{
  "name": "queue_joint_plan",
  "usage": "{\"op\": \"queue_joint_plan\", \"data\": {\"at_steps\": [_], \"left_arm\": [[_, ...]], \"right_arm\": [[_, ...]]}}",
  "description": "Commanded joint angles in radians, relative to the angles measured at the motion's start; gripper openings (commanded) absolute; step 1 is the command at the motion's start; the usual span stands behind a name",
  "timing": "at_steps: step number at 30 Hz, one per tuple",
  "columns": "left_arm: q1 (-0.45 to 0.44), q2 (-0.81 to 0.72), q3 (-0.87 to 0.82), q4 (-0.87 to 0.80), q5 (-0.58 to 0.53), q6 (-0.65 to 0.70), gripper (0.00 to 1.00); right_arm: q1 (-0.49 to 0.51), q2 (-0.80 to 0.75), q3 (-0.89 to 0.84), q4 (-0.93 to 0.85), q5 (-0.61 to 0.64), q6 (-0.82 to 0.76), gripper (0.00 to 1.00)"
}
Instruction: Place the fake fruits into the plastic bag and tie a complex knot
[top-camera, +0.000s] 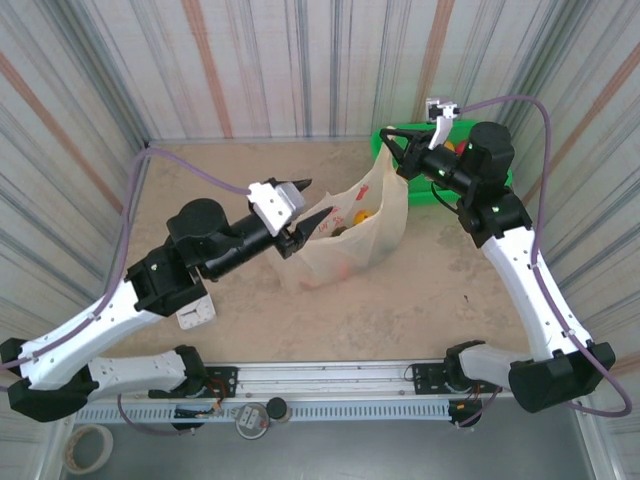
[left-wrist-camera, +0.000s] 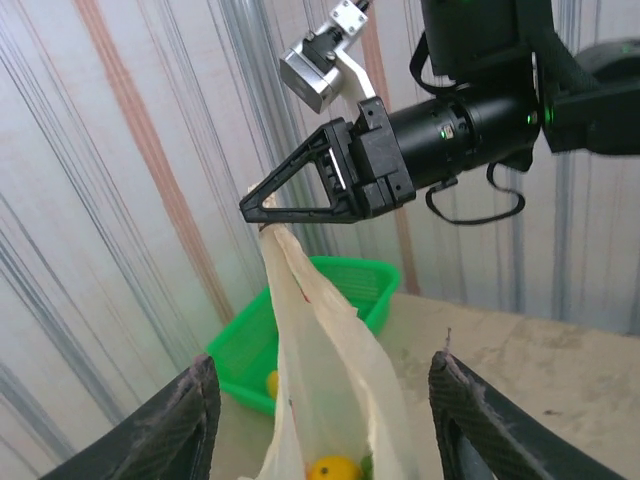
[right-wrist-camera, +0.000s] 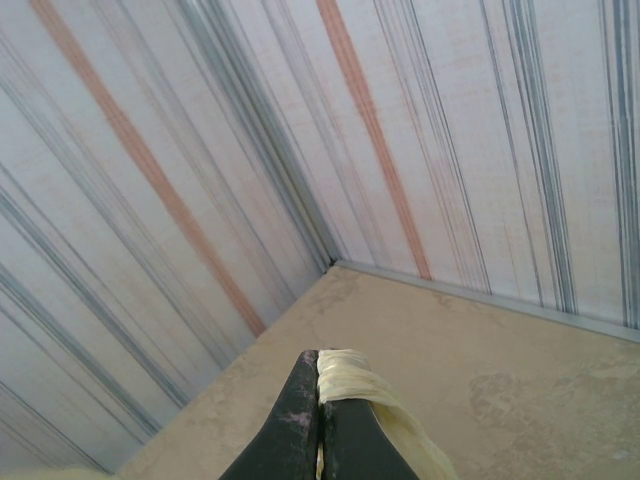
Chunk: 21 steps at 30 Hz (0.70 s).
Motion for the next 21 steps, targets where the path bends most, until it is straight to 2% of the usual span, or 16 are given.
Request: {"op": "queue_joint_plan", "data": {"at_steps": [1, 8, 12, 18, 21], "left_arm": [[-0.006, 0.009, -0.038, 0.069, -0.144, 0.169, 0.57], [0.025, -0.029, -0.063, 0.008, -0.096, 0.02, 0.64], [0.063, -0.092, -0.061, -0.018, -0.054, -0.073, 0.78], [0.212, -0.211, -0.038, -0.023, 0.176, -0.168, 0.88], [0.27, -0.252, -0.057, -0.008, 0.265, -0.199, 0.98]], "right_arm": [[-0.009, 0.004, 0.009, 0.049, 0.01, 0.024, 0.0], [-0.014, 0.015, 0.013, 0.039, 0.024, 0.027, 0.0], [-0.023, 0.022, 0.017, 0.037, 0.032, 0.028, 0.0], [-0.029, 0.042, 0.027, 0.026, 0.042, 0.031, 0.0], [-0.036, 0.05, 0.029, 0.026, 0.047, 0.032, 0.0]]}}
